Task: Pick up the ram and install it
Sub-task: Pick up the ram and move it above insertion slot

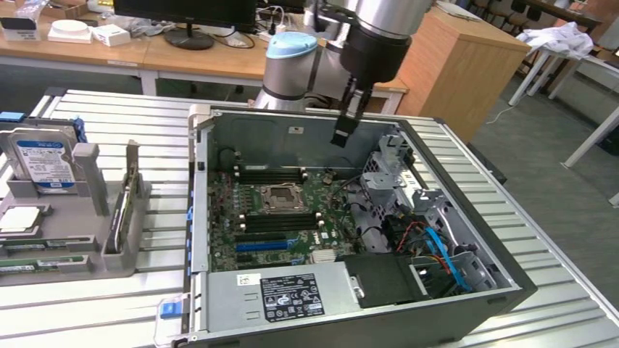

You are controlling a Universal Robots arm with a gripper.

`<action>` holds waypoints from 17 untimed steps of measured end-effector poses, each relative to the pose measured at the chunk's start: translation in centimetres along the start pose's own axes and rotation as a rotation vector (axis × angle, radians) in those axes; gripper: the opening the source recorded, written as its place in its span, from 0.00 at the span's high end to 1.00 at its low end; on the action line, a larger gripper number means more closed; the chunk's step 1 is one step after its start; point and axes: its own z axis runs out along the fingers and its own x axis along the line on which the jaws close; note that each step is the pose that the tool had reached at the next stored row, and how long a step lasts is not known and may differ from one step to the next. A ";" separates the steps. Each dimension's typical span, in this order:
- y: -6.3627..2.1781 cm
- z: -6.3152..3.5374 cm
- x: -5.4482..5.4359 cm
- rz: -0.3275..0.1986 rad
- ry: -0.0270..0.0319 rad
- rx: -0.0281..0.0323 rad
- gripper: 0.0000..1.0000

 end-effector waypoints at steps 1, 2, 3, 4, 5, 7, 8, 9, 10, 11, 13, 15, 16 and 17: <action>-0.40 0.00 -0.2 0.000 0.0007 -0.0010 0.90; -0.83 0.01 -0.4 0.000 0.0012 -0.0022 0.90; -1.23 0.01 -0.6 0.000 0.0018 -0.0035 0.90; -1.62 0.01 -0.9 0.000 0.0026 -0.0048 0.90; -2.03 0.02 -1.1 0.001 0.0033 -0.0065 0.90; -2.83 0.03 -1.5 0.001 0.0051 -0.0100 0.90; -3.21 0.03 -1.7 0.001 0.0061 -0.0118 0.90; -3.65 0.03 -1.9 0.001 0.0073 -0.0139 0.90; -4.05 0.03 -2.1 0.001 0.0083 -0.0157 0.90; -4.44 0.03 -2.3 0.002 0.0092 -0.0175 0.90; -5.24 0.04 -2.7 0.002 0.0110 -0.0210 0.90; -6.07 0.05 -3.2 0.002 0.0129 -0.0246 0.90; -6.46 0.05 -3.4 0.002 0.0138 -0.0263 0.90; -6.86 0.05 -3.6 0.003 0.0146 -0.0280 0.90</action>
